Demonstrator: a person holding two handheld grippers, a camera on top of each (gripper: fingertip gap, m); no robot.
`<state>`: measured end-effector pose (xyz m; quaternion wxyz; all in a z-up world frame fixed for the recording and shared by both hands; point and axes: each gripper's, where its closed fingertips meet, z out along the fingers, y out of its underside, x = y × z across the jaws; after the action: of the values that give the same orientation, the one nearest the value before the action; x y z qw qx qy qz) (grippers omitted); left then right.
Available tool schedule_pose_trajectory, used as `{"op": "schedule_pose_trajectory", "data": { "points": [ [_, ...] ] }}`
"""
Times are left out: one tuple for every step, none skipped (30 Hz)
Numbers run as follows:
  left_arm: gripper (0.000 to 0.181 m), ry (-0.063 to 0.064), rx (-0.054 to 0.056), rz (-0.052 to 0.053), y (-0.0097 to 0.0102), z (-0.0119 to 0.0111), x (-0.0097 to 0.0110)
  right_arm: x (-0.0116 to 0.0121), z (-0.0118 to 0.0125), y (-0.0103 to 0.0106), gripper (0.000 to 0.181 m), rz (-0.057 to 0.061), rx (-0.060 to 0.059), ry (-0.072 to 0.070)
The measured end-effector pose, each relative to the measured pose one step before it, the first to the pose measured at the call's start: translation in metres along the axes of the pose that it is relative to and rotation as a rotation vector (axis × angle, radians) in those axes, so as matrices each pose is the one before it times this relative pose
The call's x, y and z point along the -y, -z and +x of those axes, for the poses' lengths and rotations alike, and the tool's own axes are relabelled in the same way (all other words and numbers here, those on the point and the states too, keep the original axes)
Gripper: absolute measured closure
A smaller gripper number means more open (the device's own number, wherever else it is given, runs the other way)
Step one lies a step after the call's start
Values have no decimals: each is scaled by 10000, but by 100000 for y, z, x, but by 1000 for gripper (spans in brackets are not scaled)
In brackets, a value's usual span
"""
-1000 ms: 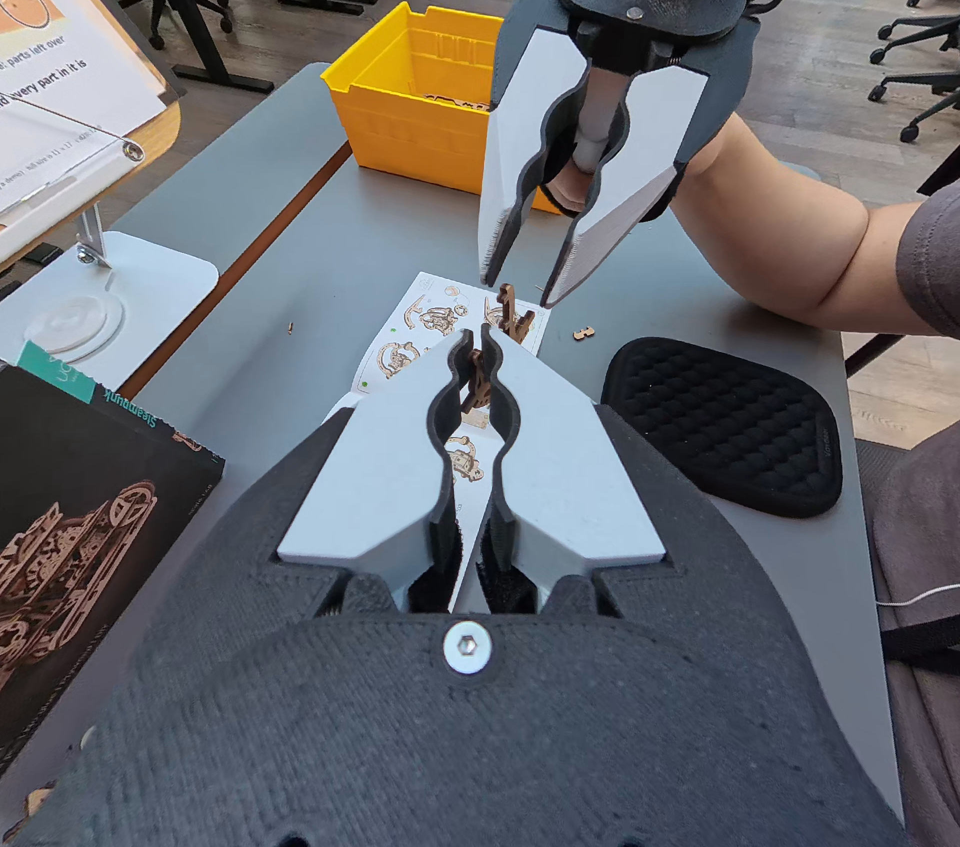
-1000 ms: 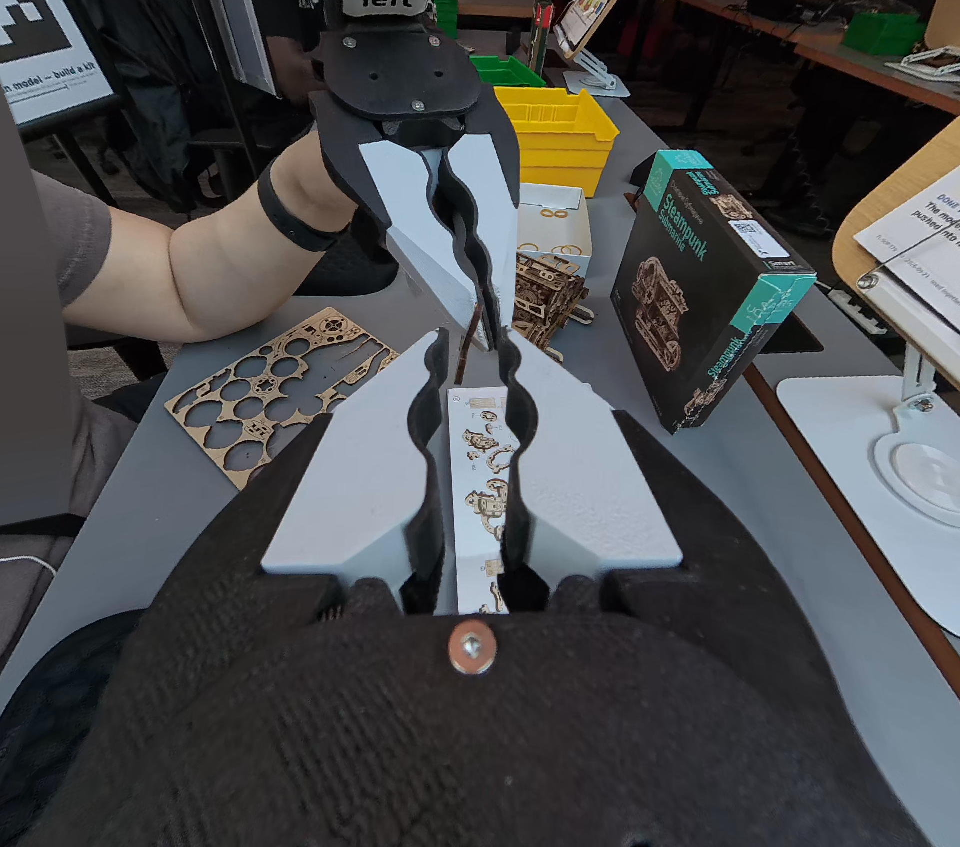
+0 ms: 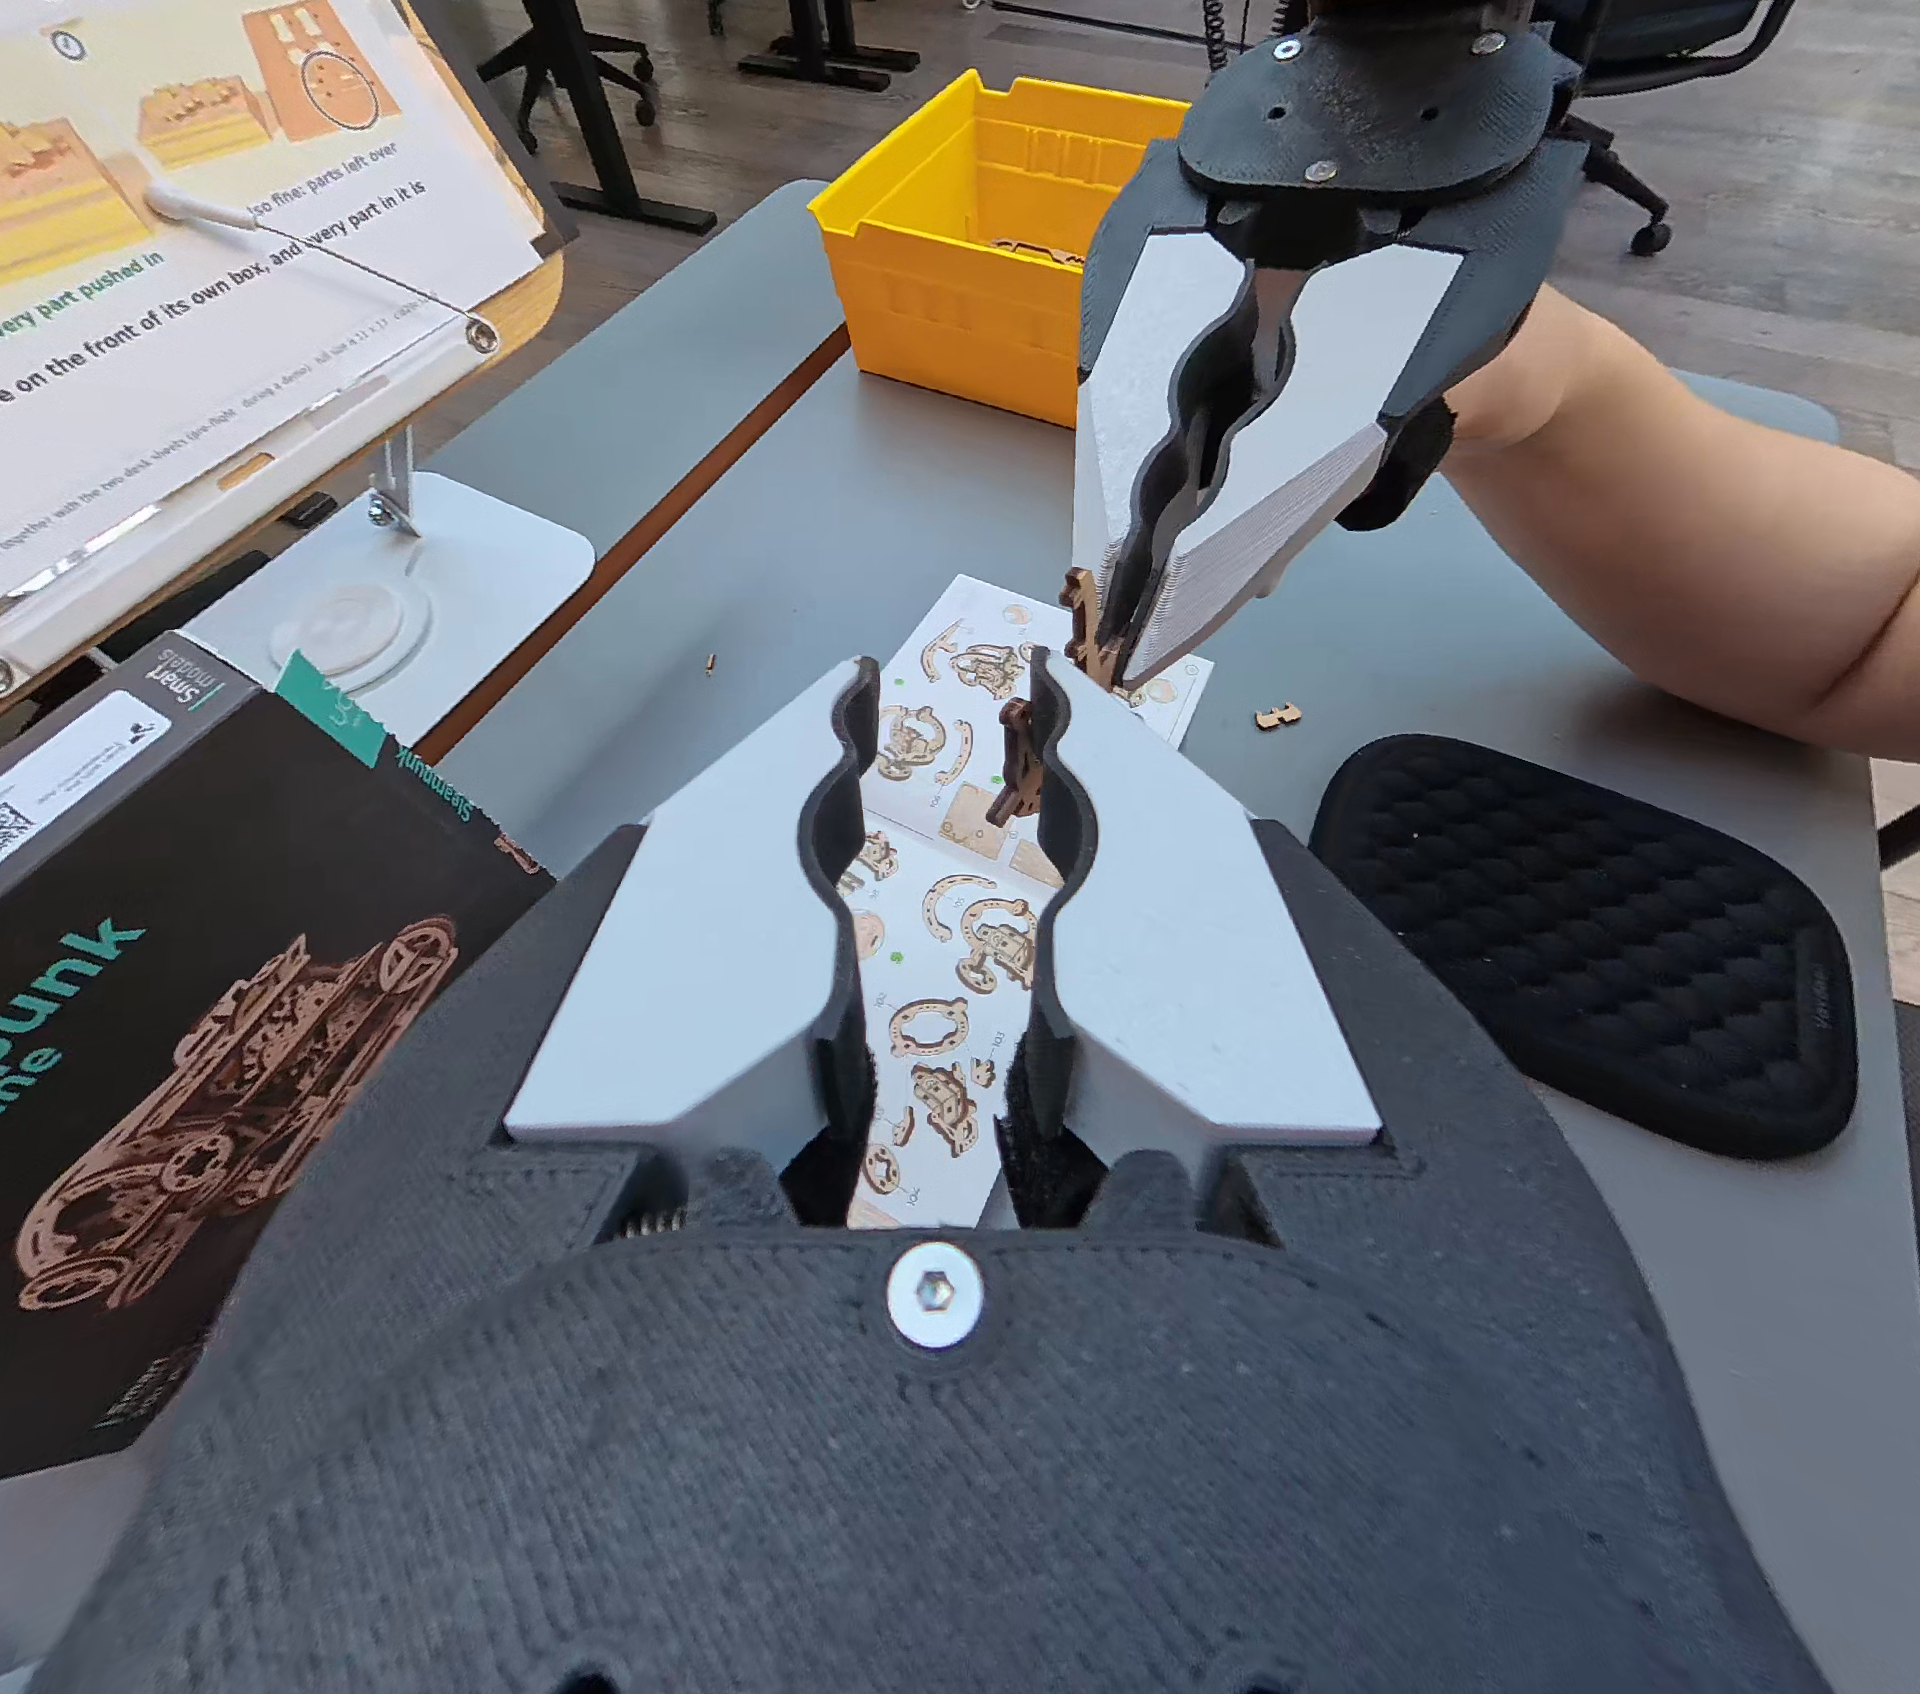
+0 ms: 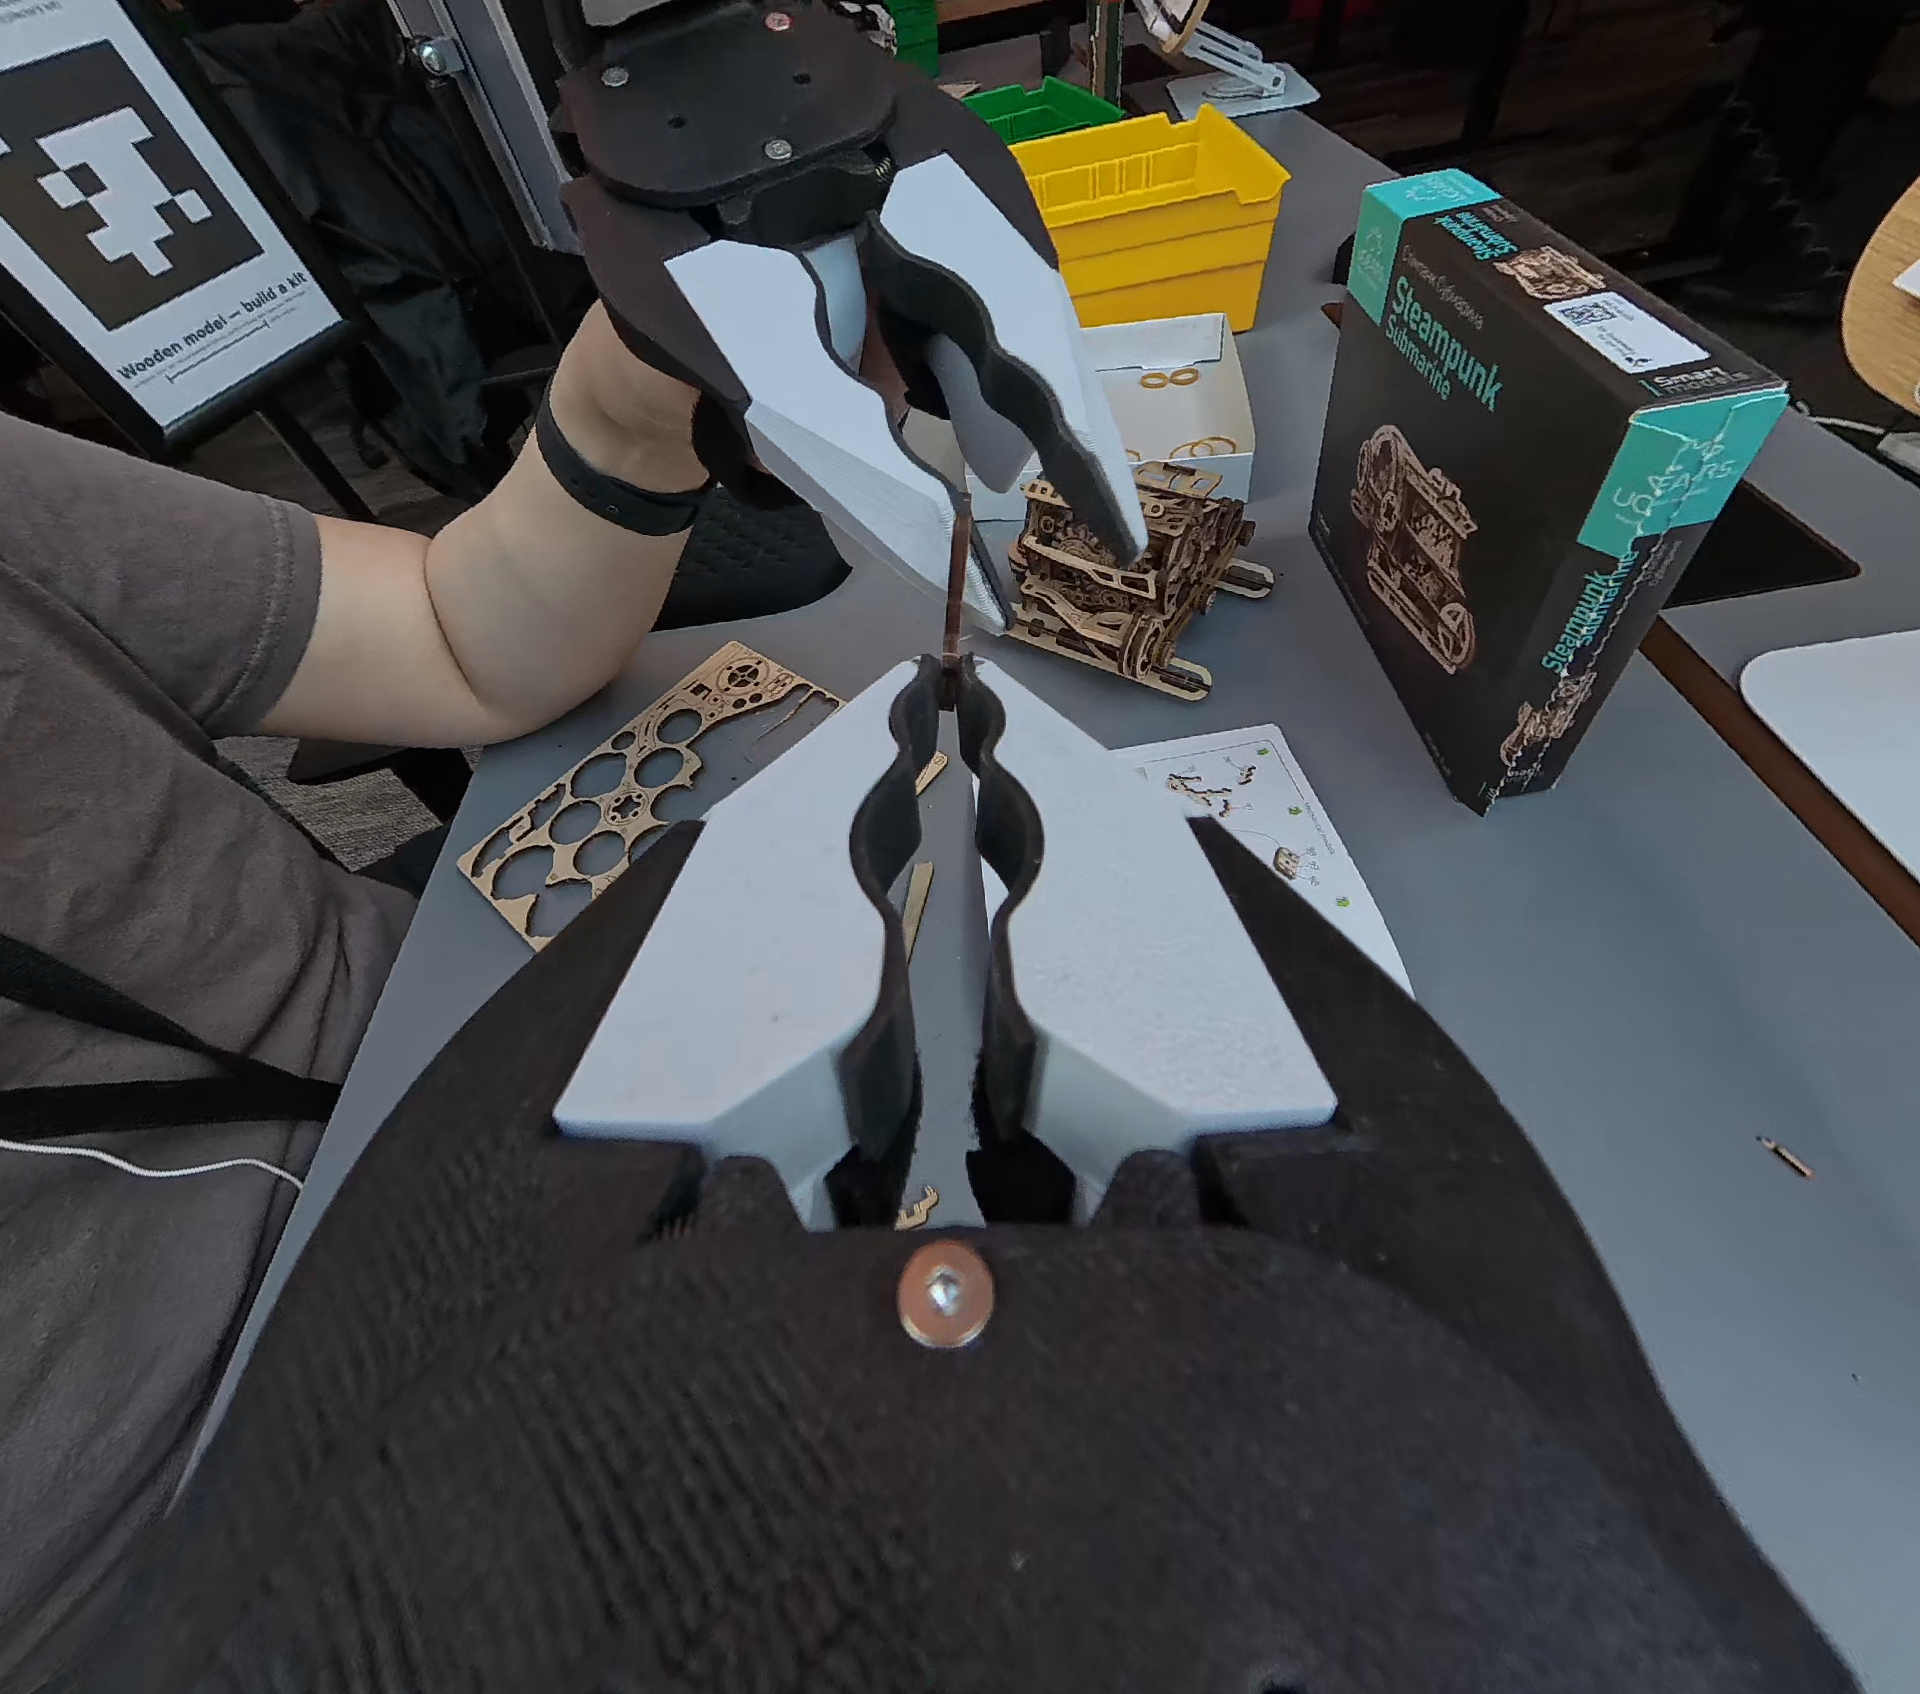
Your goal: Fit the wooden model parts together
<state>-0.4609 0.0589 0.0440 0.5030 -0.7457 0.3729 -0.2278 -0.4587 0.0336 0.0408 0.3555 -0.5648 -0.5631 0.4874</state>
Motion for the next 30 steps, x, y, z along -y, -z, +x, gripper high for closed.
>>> {"op": "schedule_pose_trajectory", "data": {
  "points": [
    [153, -232, 121, -44, -24, -76, -23, -75, 36, -31, 180, -76, -30, -151],
    [154, -433, 69, -120, -30, 120, -150, -197, -53, -19, 180, -167, 26, -147],
    [154, -508, 125, -162, 2, 104, -187, -243, -75, -43, 180, -203, 18, -73],
    [154, -504, 146, -211, 11, 115, -218, -237, -109, -93, 180, -190, -3, 40],
    [158, -513, 33, -219, 25, 323, -227, -285, -139, -122, 180, -218, -4, 153],
    [162, -554, -49, -185, 59, 469, -198, -291, -173, -132, 180, -216, 22, 165],
    [163, -619, 8, -148, 66, 396, -181, -298, -223, -154, 180, -225, 66, 115],
    [160, -554, 135, -154, 67, 168, -182, -285, -224, -176, 180, -218, 55, 113],
    [157, -377, 150, -194, 39, 82, -192, -245, -145, -162, 180, -185, 13, 118],
    [156, -239, 56, -173, 9, 148, -146, -203, -100, -134, 180, -151, 3, 46],
    [157, -138, 31, -120, 14, 132, -98, -126, -84, -98, 180, -104, 14, 9],
    [155, -19, 114, -94, 7, -99, -83, -17, -36, -43, 180, -21, -3, 1],
    [153, 131, 103, -84, 6, -191, -74, 121, 34, 51, 180, 61, -27, -50],
    [154, 286, 4, -1, -3, -133, 54, 131, 90, 70, 180, 72, -61, -3],
    [155, 388, -28, 49, 9, -148, 105, 168, 102, 92, 180, 102, -88, 57],
    [156, 418, -25, 47, 7, -206, 68, 258, 194, 117, 180, 155, -150, 93],
    [155, 338, -69, 74, 15, -134, 80, 173, 96, 60, 180, 91, -93, 66],
    [155, 226, -138, 87, 36, 16, 53, 32, 15, 30, 180, 7, -33, 50],
    [155, 205, -96, 51, 45, -16, 2, 61, -26, 3, 180, 31, 3, 32],
    [154, 312, -8, 21, 18, -186, 14, 81, 126, -19, 180, 61, -100, 72],
    [154, 342, 43, 3, -13, -264, 19, 162, 220, 3, 180, 104, -175, 108],
    [154, 236, 44, 11, -40, -214, -2, 122, 201, 7, 180, 59, -183, 130],
    [153, 197, 71, 19, -47, -216, -3, 48, 150, -9, 180, 14, -178, 217],
    [153, 230, 81, 28, -41, -227, 37, 107, 198, 11, 180, 63, -244, 345],
    [153, 263, 6, 89, -13, -121, 143, 92, 227, -1, 180, 48, -292, 445],
    [153, 259, -68, 79, 9, -9, 120, 23, 188, -4, 180, -6, -255, 330],
    [153, 262, -31, 64, 27, -98, 84, 136, 93, 42, 180, 47, -128, 110],
    [153, 280, -48, 125, 55, -113, 169, 181, 127, 49, 180, 100, -134, 106],
    [153, 286, -97, 120, 58, -45, 153, 174, 95, 50, 180, 122, -117, 158],
    [153, 277, -82, 102, 1, -53, 122, 136, 124, 54, 180, 75, -113, 68]
  ]
}}
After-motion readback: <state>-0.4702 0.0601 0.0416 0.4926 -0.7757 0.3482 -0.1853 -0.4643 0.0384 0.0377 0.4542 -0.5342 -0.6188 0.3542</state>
